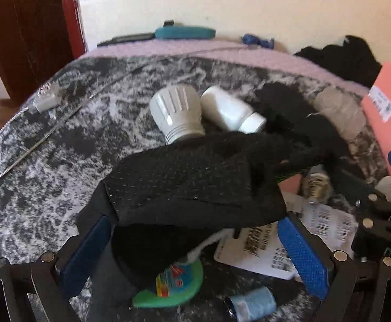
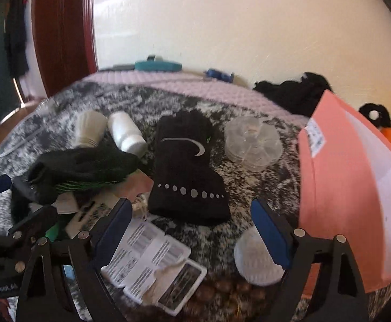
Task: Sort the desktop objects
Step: 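Grasp a black glove with the left tool while the right tool grasps the other glove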
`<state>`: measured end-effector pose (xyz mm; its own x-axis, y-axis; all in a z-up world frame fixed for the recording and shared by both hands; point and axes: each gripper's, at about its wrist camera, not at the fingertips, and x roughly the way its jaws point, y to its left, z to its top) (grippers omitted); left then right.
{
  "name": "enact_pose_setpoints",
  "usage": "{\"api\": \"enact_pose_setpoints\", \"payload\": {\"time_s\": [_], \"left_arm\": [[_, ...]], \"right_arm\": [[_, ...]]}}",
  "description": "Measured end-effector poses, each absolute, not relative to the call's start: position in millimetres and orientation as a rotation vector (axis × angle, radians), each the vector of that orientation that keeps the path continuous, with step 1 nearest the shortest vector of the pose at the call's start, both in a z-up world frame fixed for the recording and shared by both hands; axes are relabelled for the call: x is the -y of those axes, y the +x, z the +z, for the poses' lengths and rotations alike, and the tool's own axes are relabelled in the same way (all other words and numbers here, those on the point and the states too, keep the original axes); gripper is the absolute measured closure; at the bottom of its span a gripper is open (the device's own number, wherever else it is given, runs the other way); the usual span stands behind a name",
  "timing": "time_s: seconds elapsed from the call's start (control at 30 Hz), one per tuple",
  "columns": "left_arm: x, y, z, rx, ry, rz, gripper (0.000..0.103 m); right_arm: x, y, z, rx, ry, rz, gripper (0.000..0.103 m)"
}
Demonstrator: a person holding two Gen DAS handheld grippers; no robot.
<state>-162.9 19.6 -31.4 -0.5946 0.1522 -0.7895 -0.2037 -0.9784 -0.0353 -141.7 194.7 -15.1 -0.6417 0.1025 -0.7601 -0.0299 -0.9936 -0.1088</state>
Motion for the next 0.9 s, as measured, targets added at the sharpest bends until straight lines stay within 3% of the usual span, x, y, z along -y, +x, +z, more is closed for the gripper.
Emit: {"api": "enact_pose_setpoints", "payload": {"time_s": [0.17, 0.23, 0.27, 0.3, 0.33, 0.37, 0.4, 0.53, 0.9], "left_arm": [[-18, -176, -41, -0.041, -1.316, 2.656, 0.001], [-17, -180, -41, 0.001, -1.307, 2.656, 0.006], [-16, -181, -41, 0.026, -1.301, 2.654, 0.019], [-15, -182, -41, 0.054, -1.295, 2.652, 0.026], [-13, -182, -40, 0.085, -1.29, 2.651, 0.037], [-12, -182, -39, 0.101, -1.283, 2.653, 0.052], [-11, -182, -37, 0.12, -1.27, 2.653, 0.059], [-5, -176, -24, 0.146, -1.225, 2.685, 0.098], [13, -137, 30, 0.206, -1.077, 2.725, 0.098]], "right_arm": [[-197, -163, -26, 0.124, -1.345, 2.77, 0.015], [-198, -170, -30, 0.118, -1.363, 2.767, 0.026], [-199, -174, -31, 0.116, -1.373, 2.765, 0.034], [-199, -178, -33, 0.113, -1.382, 2.764, 0.055], [-200, -181, -35, 0.11, -1.391, 2.762, 0.068], [-200, -185, -37, 0.108, -1.4, 2.761, 0.072], [-201, -189, -39, 0.105, -1.409, 2.759, 0.084], [-208, -180, -30, 0.052, -1.362, 2.783, 0.088], [-207, -110, 27, -0.025, -1.19, 2.885, 0.089]]}}
